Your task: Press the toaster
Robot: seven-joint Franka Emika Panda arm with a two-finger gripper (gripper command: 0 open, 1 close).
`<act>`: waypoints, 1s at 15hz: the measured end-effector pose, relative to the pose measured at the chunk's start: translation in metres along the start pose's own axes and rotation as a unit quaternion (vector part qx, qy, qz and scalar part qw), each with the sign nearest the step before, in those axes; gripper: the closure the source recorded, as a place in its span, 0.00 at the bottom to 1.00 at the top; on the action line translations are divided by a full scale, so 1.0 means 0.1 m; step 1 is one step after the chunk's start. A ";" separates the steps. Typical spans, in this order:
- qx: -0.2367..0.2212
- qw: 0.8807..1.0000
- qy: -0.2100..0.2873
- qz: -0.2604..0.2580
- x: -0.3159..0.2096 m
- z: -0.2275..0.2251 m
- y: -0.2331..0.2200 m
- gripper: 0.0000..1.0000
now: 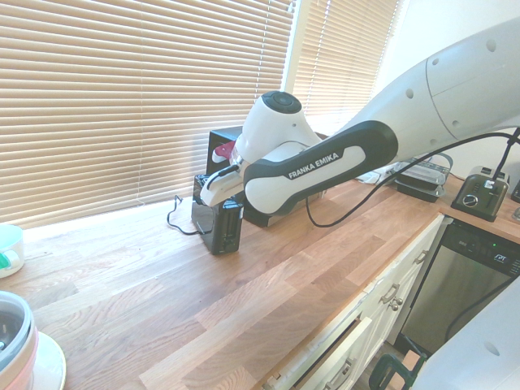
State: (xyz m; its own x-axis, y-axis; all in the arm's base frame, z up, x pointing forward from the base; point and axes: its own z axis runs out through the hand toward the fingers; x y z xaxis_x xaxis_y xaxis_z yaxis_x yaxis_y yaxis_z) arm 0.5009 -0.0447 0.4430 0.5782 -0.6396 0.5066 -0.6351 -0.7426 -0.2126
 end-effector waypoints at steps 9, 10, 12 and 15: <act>0.020 1.000 0.007 -0.003 0.01 0.00 0.09 1.00; 0.022 1.000 0.007 -0.002 0.01 -0.01 0.09 1.00; 0.024 1.000 0.008 -0.002 0.04 -0.03 0.13 1.00; 0.023 1.000 0.006 0.003 0.04 -0.03 0.21 1.00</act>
State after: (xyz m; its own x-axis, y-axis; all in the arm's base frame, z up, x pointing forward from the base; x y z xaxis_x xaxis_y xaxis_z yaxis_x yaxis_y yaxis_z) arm 0.4888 -0.0626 0.4429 0.5680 -0.6415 0.5156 -0.6135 -0.7476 -0.2543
